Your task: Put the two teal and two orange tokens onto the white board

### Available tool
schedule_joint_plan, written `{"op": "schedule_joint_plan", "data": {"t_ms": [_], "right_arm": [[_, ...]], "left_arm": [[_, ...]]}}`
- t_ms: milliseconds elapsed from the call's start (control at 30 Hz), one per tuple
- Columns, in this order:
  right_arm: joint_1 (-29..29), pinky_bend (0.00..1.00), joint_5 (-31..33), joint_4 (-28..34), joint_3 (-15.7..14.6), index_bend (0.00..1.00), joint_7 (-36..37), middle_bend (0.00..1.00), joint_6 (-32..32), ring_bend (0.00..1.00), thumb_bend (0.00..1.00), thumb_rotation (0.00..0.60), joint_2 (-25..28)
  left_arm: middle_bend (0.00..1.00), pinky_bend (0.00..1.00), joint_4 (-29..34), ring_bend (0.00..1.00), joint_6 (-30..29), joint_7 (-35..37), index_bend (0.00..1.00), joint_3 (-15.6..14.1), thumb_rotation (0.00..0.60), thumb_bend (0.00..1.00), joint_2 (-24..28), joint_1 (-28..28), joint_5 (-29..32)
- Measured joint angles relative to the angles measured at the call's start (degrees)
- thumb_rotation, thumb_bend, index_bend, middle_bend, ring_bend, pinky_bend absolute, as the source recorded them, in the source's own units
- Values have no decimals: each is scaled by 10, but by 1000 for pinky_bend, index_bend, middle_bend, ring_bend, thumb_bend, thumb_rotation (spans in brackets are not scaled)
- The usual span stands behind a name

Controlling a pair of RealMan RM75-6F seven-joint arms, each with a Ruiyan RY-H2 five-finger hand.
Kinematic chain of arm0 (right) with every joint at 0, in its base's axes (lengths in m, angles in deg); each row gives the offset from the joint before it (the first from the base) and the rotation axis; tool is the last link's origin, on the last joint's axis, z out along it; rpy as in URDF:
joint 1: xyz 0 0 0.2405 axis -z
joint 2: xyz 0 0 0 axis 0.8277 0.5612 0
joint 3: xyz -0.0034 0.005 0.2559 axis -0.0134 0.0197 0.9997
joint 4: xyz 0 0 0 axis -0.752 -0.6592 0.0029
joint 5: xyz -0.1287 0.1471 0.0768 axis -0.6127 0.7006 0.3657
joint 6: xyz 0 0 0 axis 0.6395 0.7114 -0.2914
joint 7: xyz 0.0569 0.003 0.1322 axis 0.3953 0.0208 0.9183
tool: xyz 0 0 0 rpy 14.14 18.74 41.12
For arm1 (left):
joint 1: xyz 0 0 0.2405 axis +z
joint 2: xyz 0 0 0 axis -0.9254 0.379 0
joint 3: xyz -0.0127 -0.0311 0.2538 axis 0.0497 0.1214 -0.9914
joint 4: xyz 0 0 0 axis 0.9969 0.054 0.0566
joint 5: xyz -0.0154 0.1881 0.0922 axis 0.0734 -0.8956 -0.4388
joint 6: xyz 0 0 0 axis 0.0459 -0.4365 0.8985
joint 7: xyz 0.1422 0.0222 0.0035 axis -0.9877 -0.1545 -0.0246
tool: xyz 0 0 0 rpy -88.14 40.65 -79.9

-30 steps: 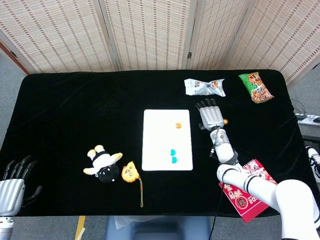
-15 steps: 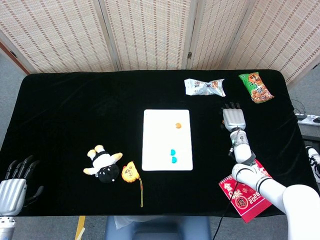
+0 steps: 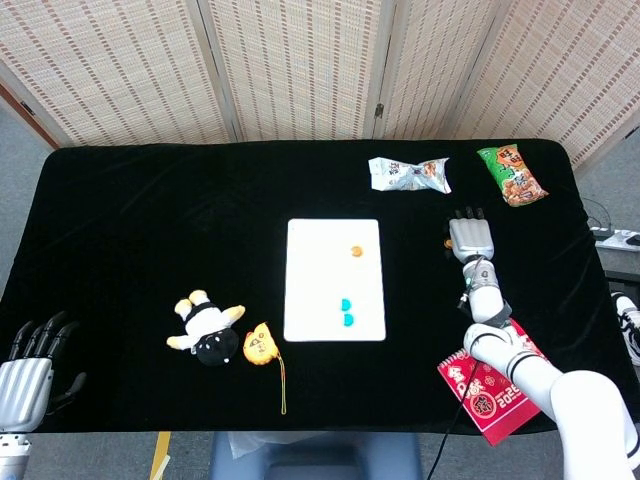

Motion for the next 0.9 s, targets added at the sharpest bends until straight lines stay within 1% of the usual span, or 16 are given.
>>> {"op": "schedule_joint_plan", "data": {"t_ms": [400, 700, 900], "right_arm": [[-4, 0, 8, -35, 7, 379, -15, 122, -18, 17, 270, 600, -15], [-4, 0, 9, -56, 11, 381, -19, 122, -31, 14, 271, 600, -23], [-5, 0, 8, -67, 13, 417, -23, 128, -38, 12, 271, 600, -30]], "left_arm": [[96, 0, -1, 136, 2, -1, 173, 0, 600, 363, -1, 0, 2], [97, 0, 1, 136, 4, -5, 172, 0, 600, 364, -1, -2, 3], [97, 0, 2, 136, 6, -7, 172, 1, 600, 364, -1, -2, 5]]}}
